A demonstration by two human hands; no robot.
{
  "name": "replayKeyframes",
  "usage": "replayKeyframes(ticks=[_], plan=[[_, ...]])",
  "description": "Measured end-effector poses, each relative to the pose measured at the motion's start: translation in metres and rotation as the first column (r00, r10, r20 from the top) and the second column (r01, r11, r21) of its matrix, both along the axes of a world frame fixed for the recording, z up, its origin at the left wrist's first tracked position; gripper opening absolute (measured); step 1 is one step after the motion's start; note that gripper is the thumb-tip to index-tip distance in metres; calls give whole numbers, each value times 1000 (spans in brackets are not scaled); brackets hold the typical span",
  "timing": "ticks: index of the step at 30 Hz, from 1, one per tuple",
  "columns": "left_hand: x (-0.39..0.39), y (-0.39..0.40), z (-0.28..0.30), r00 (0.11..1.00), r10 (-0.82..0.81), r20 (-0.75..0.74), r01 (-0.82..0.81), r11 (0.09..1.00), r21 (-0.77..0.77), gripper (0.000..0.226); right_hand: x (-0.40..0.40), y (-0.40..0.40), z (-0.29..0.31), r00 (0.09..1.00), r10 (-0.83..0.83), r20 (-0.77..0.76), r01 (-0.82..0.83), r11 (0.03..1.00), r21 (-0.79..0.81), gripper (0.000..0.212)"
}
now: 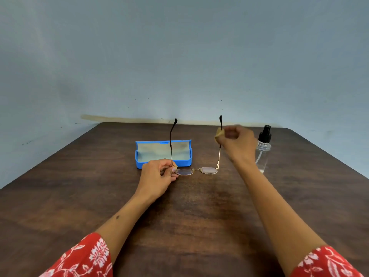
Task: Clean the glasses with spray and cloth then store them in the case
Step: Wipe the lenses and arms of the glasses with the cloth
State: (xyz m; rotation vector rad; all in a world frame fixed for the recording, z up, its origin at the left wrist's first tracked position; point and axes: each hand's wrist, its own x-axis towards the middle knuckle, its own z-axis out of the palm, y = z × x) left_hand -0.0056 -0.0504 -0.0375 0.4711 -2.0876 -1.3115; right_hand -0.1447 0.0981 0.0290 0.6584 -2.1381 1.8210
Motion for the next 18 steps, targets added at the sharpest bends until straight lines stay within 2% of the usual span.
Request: replayKeyframes(ticks=[4, 6, 11, 13, 15, 18], plan=[[0, -1, 0, 1000, 5, -17, -5, 1000, 30, 20, -3, 1, -31, 966, 11, 259, -57, 984, 168, 15], [0, -1, 0, 1000, 7, -21, -6, 999, 35, 19, -3, 1, -36, 947, 21, 321, -89, 976, 200, 15], [-2, -1, -1, 1000, 10, -11, -10, 1000, 23, 21, -5, 0, -14, 992, 6, 128, -15, 998, 66, 22], [-2, -1, -1, 1000, 11, -6, -10, 1000, 14, 21, -6, 0, -9, 994, 4, 113, -6, 1000, 19, 22], [-2, -1, -1, 1000, 12, -6, -12, 1000, 15, 19, -6, 0, -13, 986, -3, 169, -10, 997, 73, 18], [-1, 0, 0, 1000, 10, -6, -10, 1000, 15, 15, -1, 1, -27, 967, -29, 253, -34, 970, 241, 13]])
